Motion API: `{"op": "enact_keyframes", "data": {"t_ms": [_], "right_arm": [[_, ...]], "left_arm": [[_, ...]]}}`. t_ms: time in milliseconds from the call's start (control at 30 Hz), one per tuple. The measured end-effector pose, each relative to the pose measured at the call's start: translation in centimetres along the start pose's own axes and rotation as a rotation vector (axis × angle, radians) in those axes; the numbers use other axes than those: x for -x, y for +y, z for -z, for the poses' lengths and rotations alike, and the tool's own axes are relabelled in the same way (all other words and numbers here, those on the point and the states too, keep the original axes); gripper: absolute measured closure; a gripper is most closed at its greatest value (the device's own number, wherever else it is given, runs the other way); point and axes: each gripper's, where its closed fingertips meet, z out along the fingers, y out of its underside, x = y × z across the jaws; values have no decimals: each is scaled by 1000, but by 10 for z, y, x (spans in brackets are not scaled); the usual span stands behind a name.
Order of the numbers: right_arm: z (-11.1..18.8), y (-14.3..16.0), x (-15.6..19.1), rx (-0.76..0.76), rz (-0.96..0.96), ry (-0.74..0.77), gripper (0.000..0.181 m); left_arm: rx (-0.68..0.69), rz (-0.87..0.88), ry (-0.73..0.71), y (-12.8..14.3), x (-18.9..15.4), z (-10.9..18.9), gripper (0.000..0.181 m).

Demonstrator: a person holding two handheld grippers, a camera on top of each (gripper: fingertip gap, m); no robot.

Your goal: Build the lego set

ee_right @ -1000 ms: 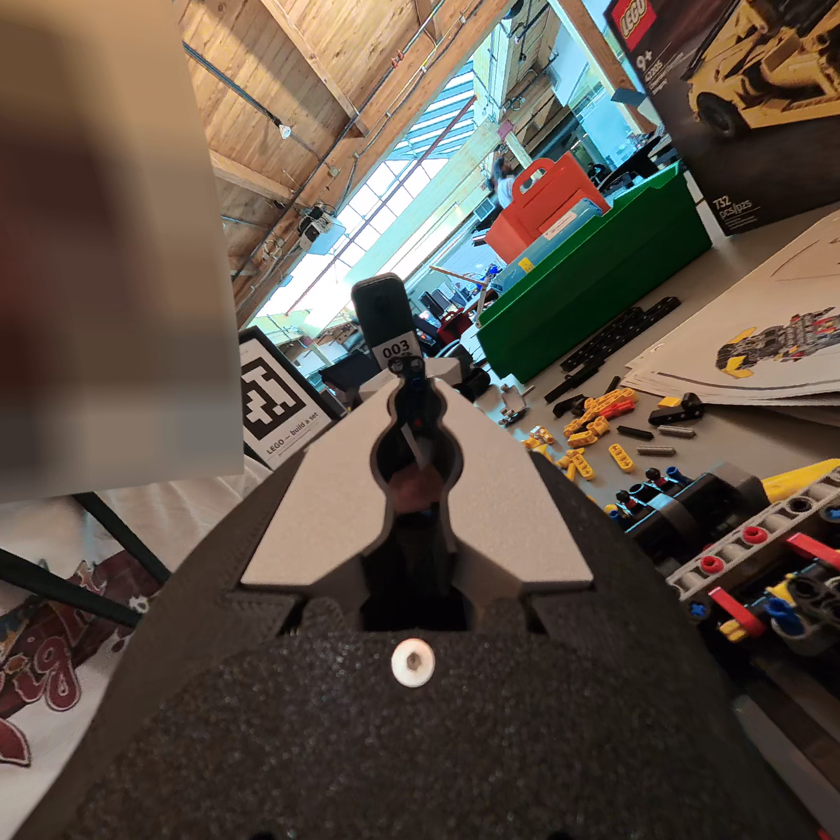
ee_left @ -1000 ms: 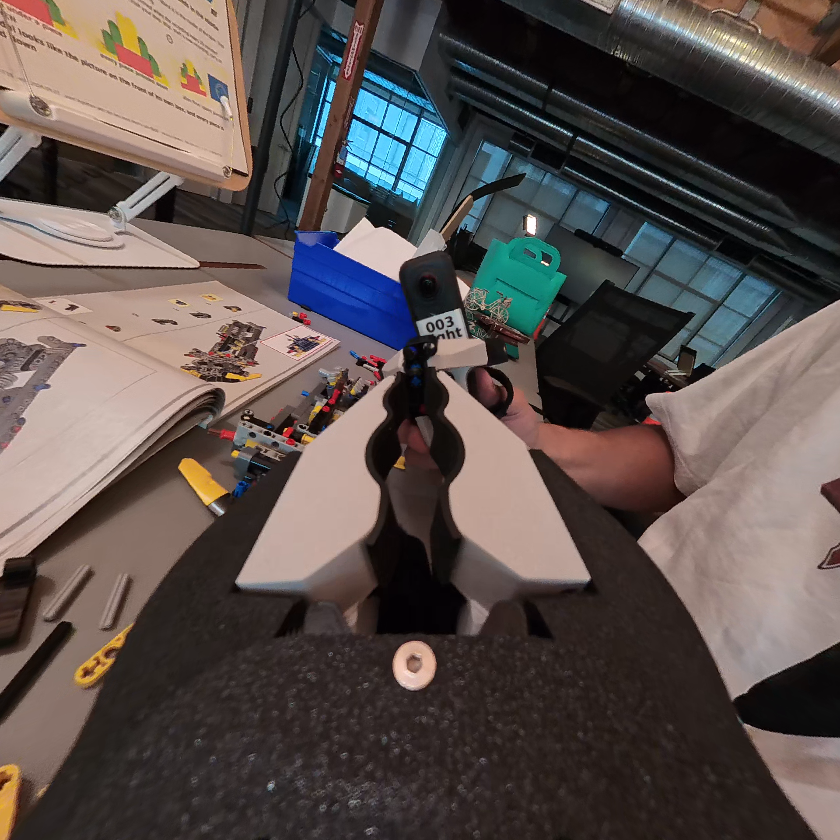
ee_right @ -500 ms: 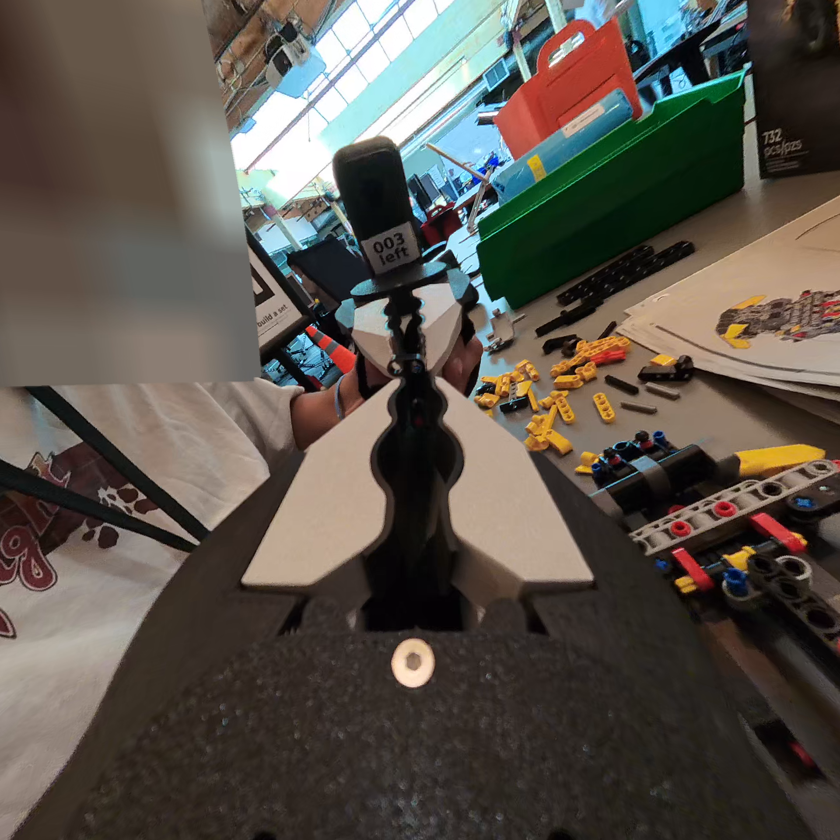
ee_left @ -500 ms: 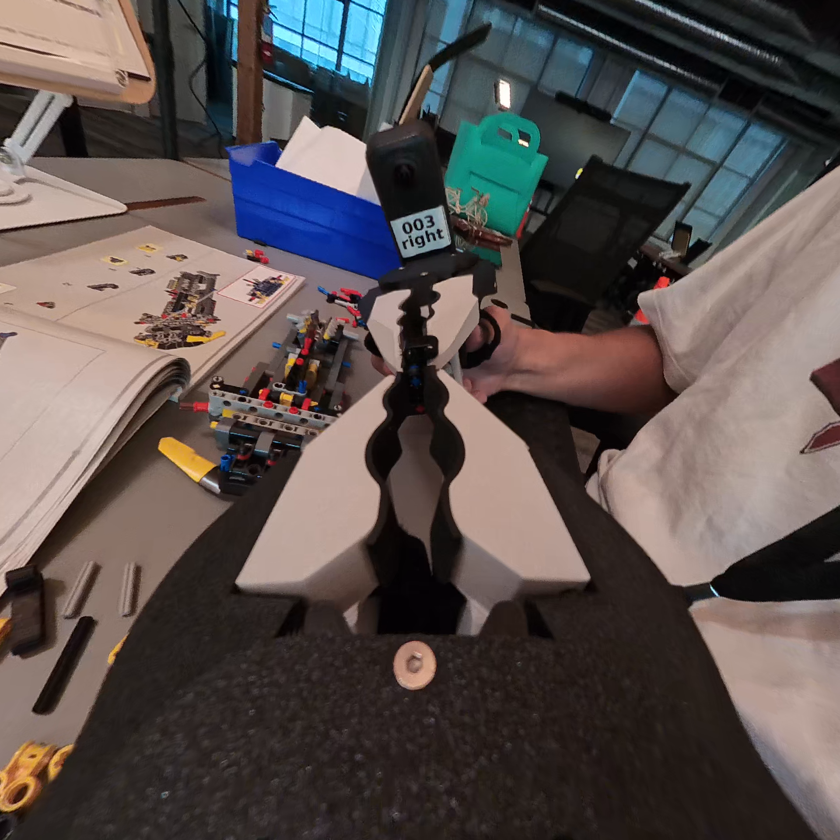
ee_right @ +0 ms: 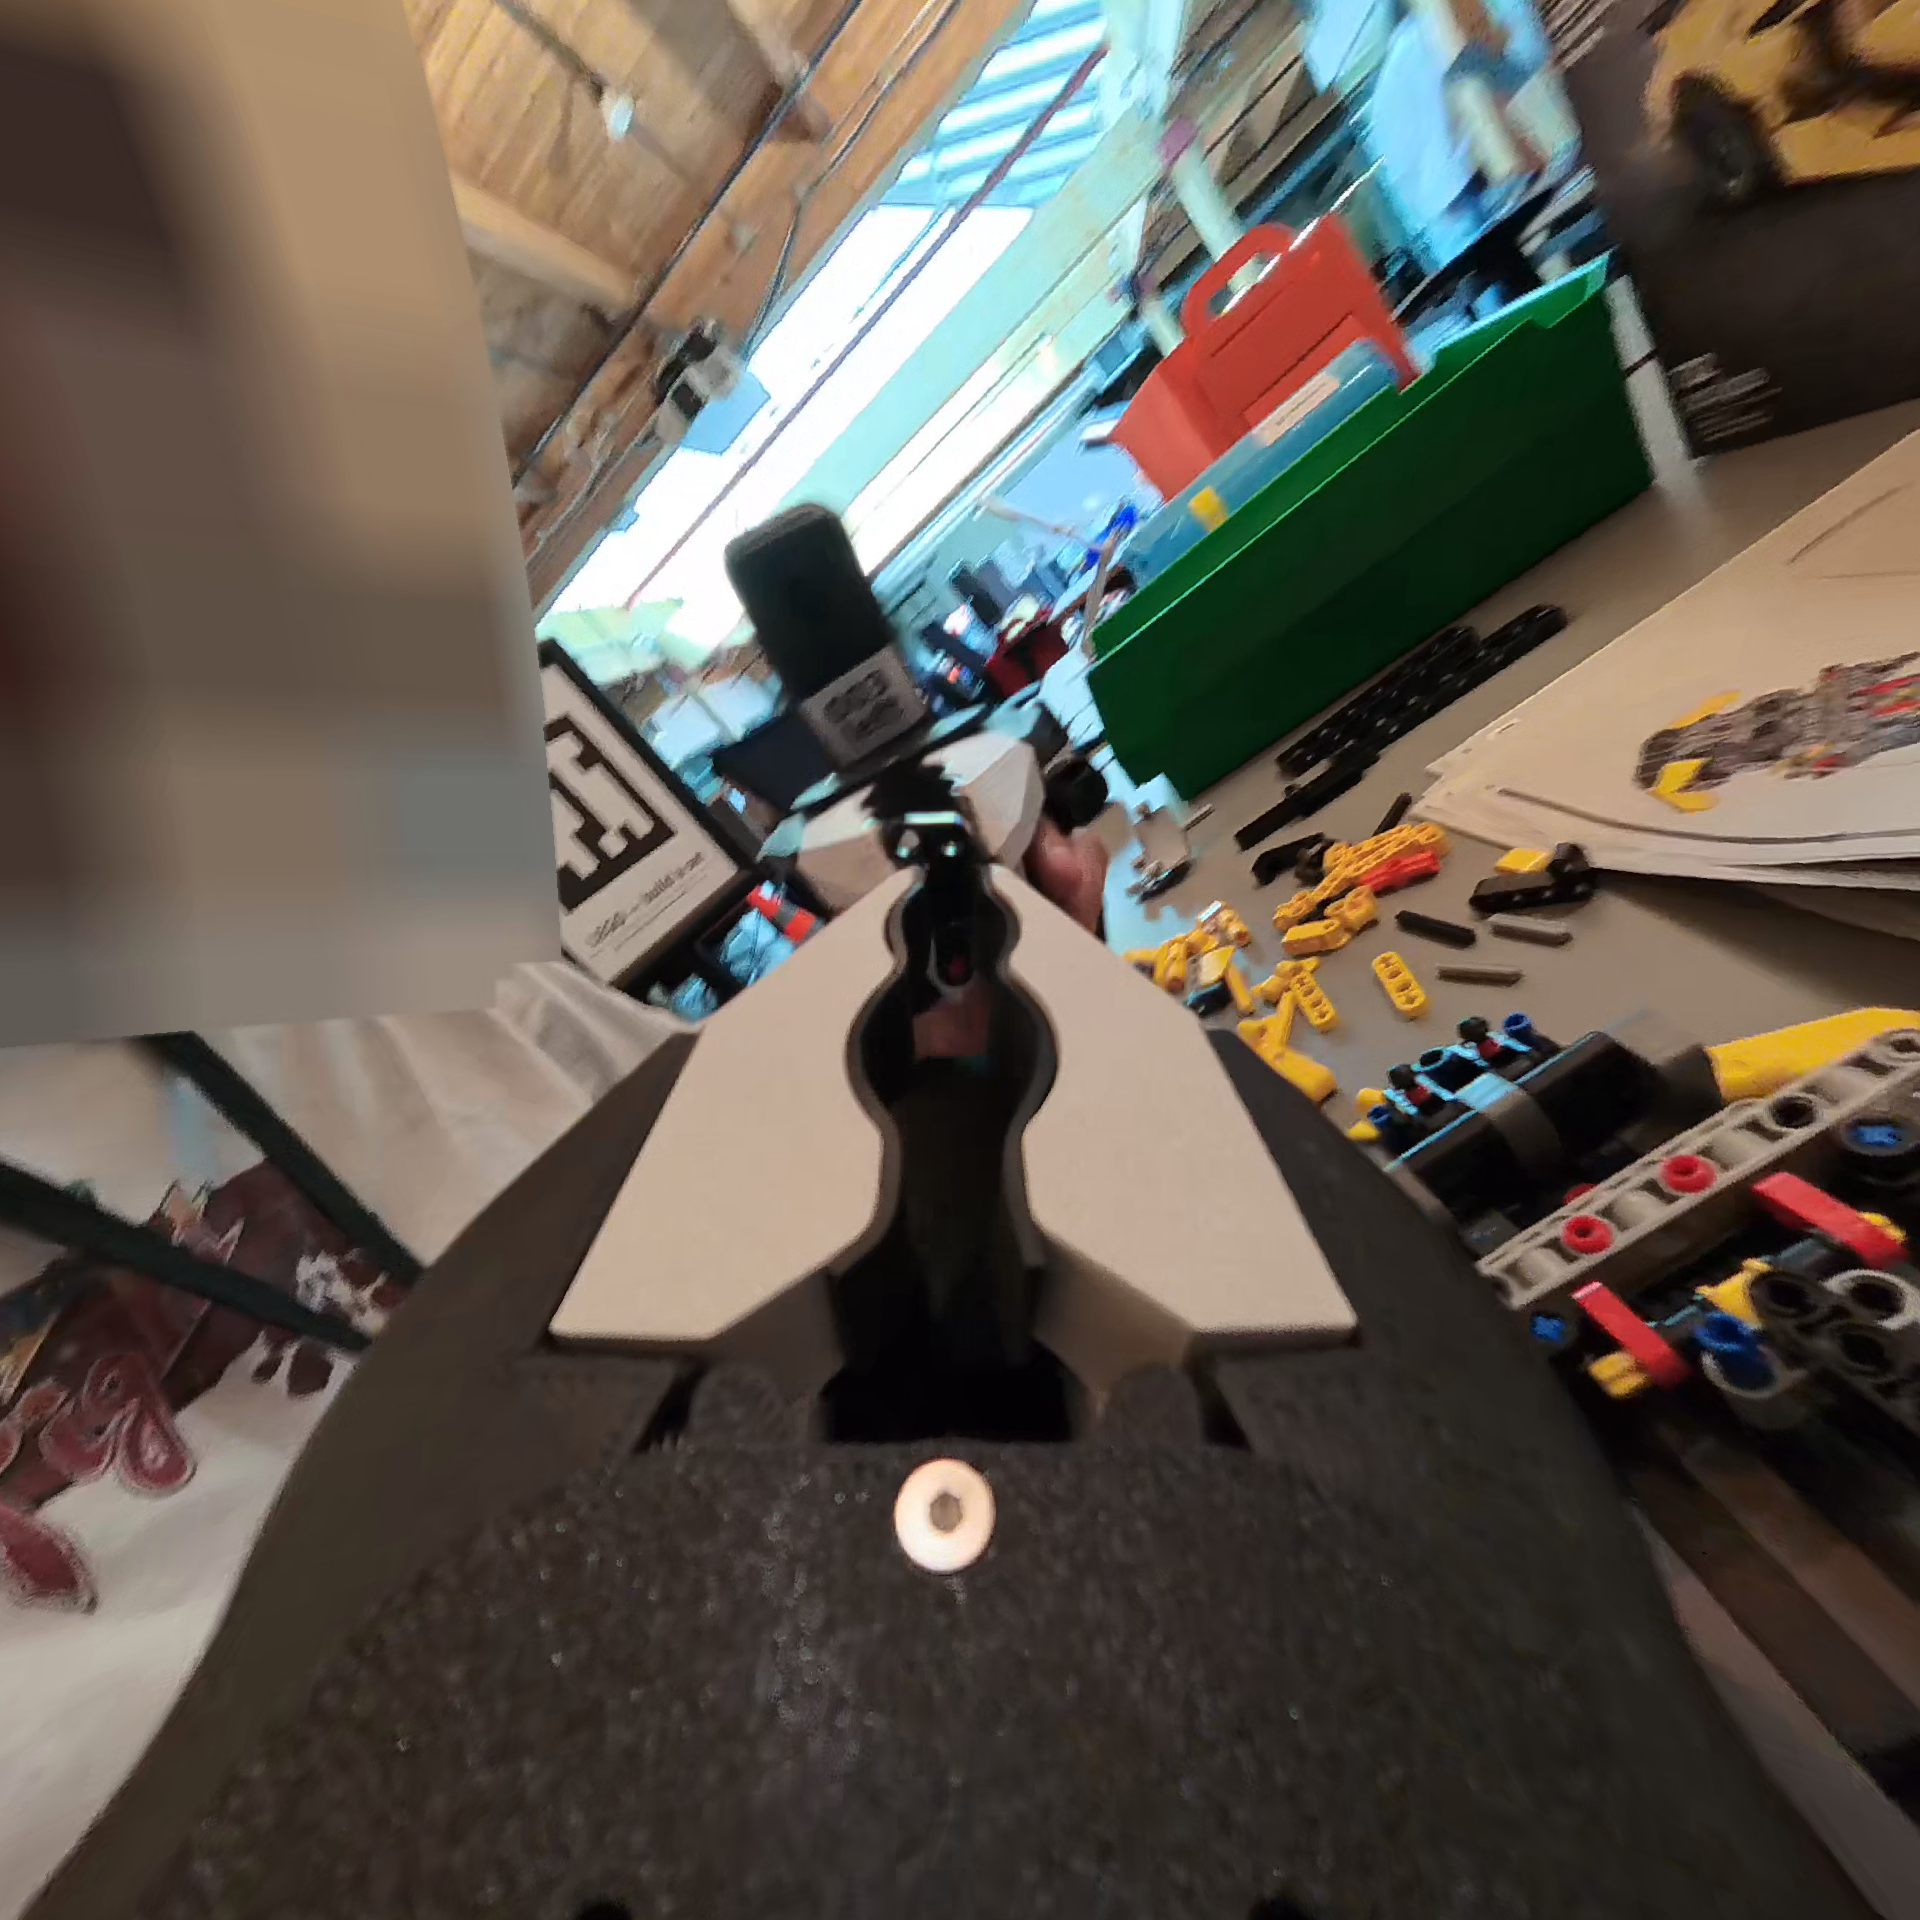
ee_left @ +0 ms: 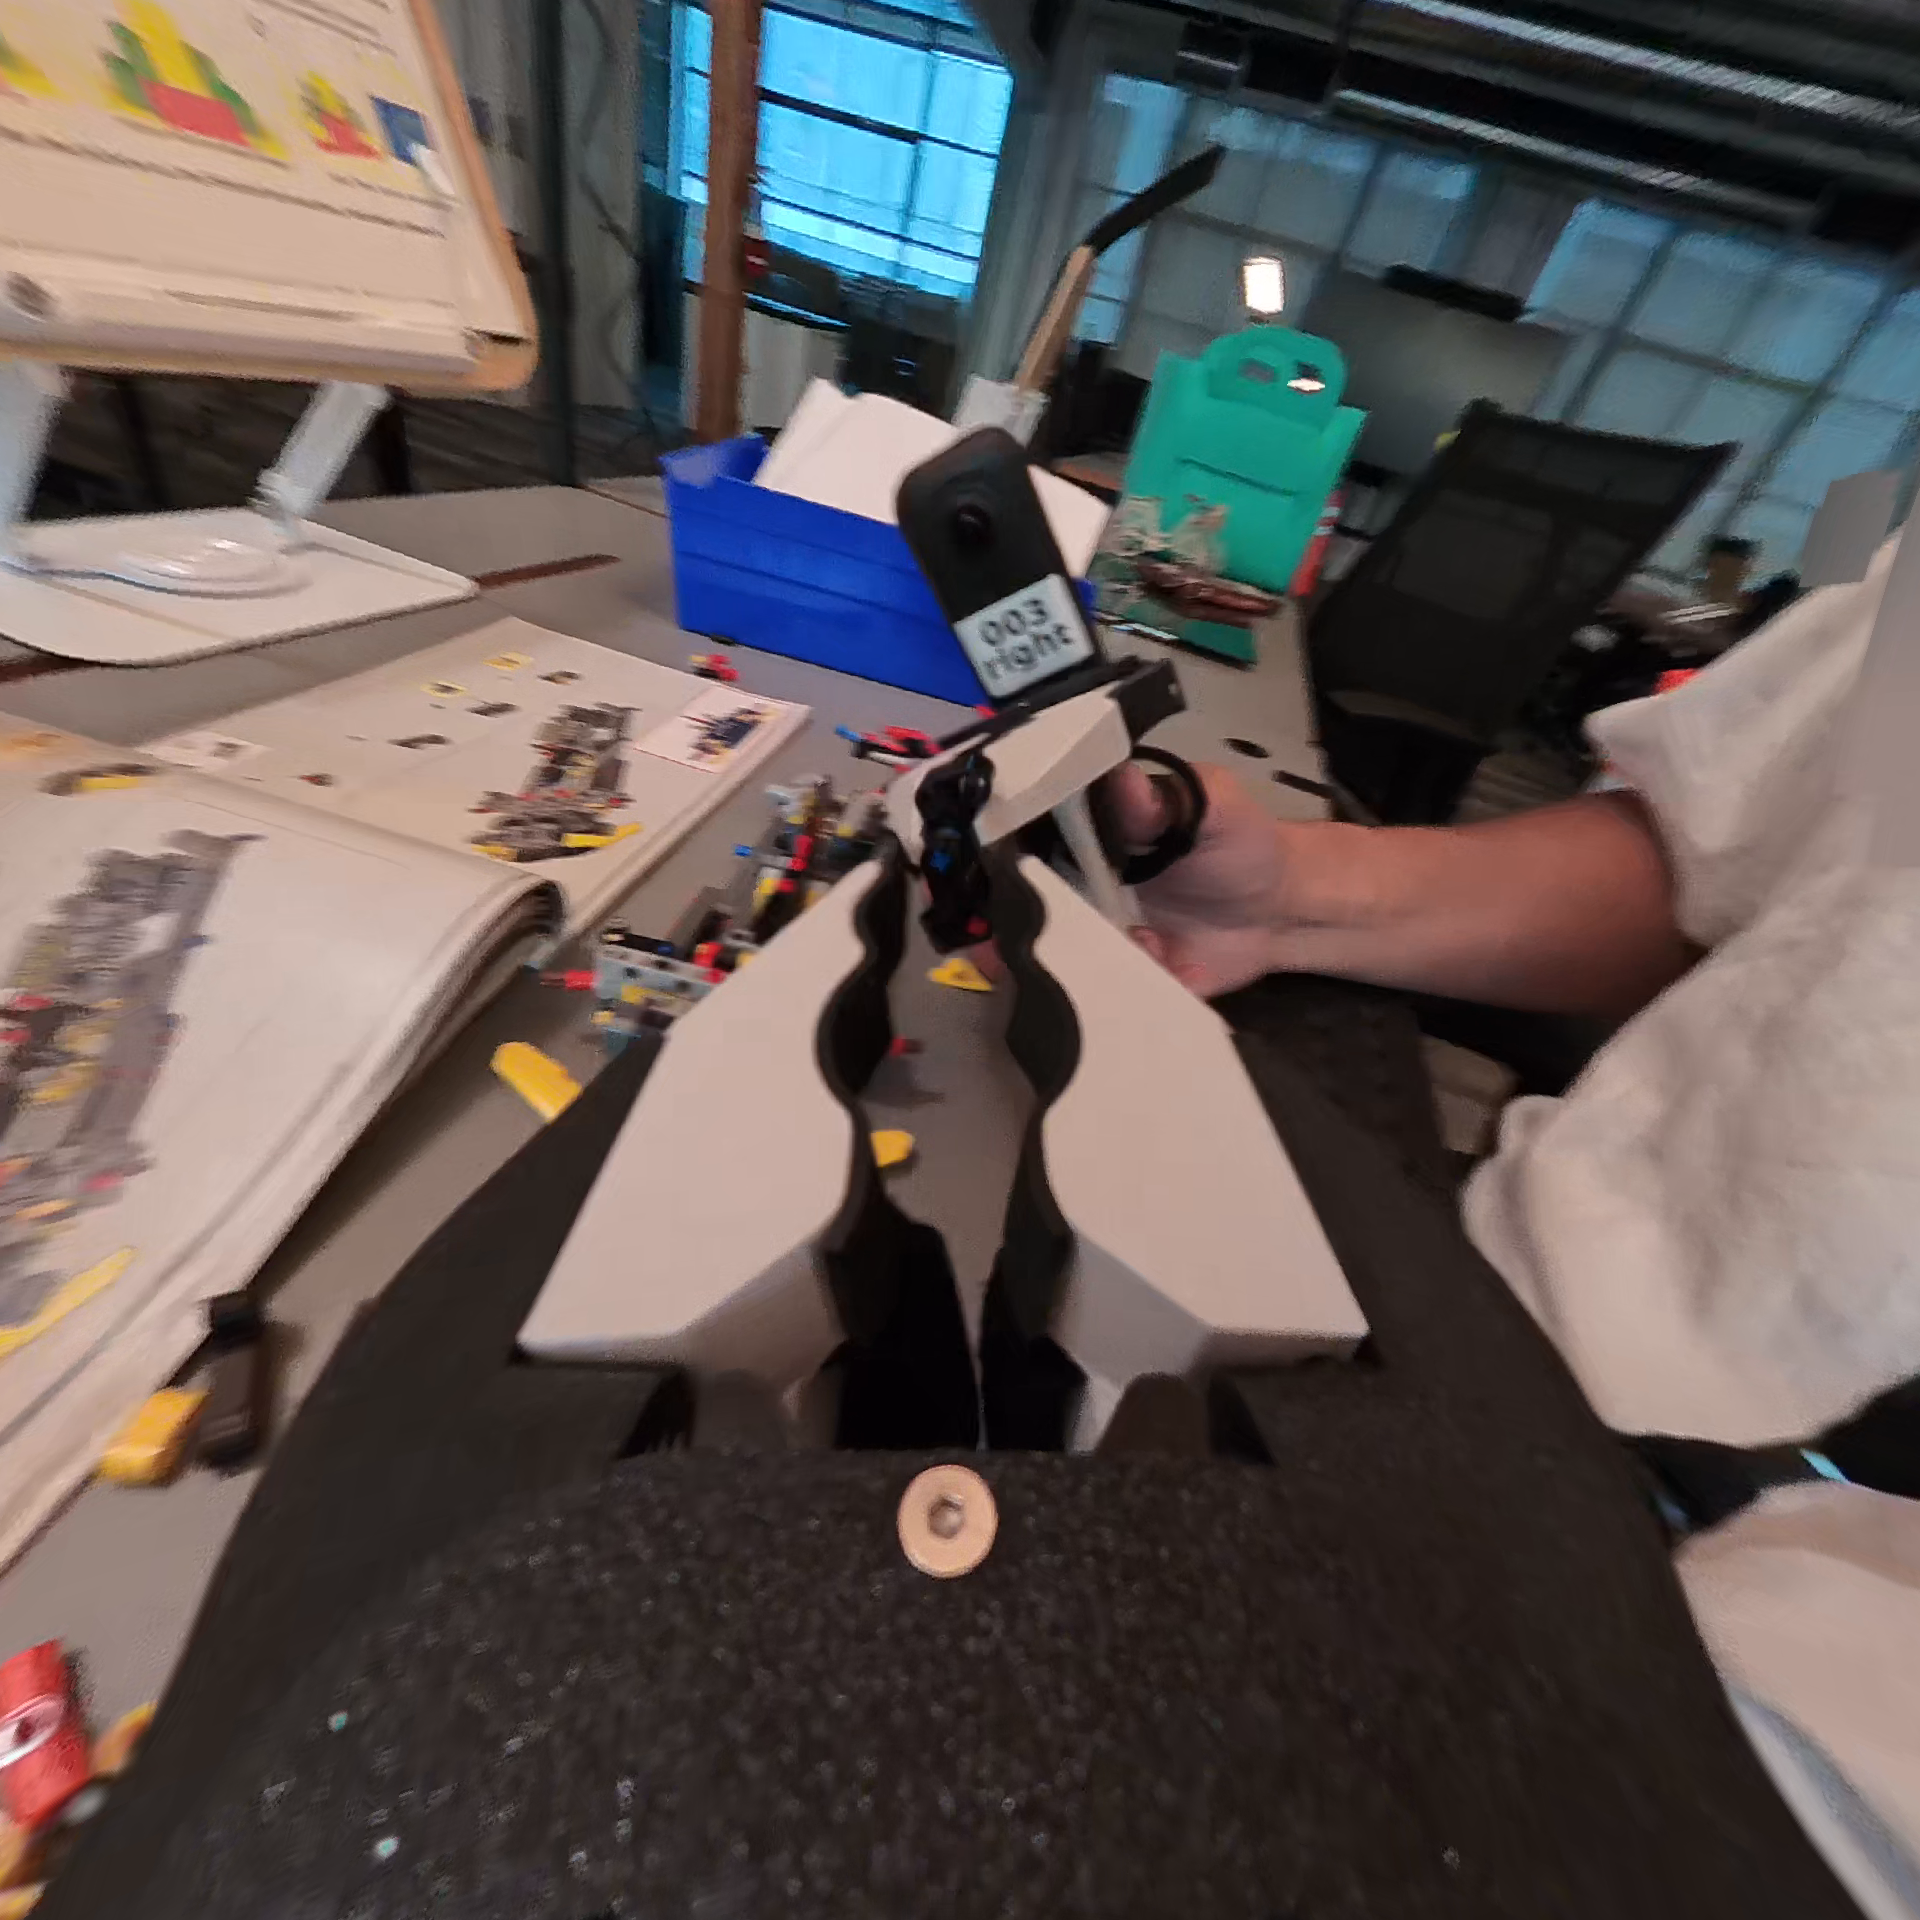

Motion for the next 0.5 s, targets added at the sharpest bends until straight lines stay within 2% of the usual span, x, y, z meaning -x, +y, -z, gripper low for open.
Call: {"op": "enact_keyframes", "data": {"t_ms": [67, 167, 233, 333, 500], "right_arm": [[1, -8, -7, -63, -50, 30, 175], [2, -17, -14, -138, -69, 86, 175], [2, -22, -20, -191, -68, 138, 173], [-2, -27, -18, -260, -119, 118, 174], [-8, -22, -20, -230, -50, 182, 175]], "left_arm": [[6, -105, -115, 0, 9, 1, 147], [60, -291, -296, 5, 20, -4, 137], [82, -354, -380, 6, 22, -9, 134], [132, -424, -520, 8, 35, -11, 131], [107, -476, -595, -1, 40, -5, 141]]}}
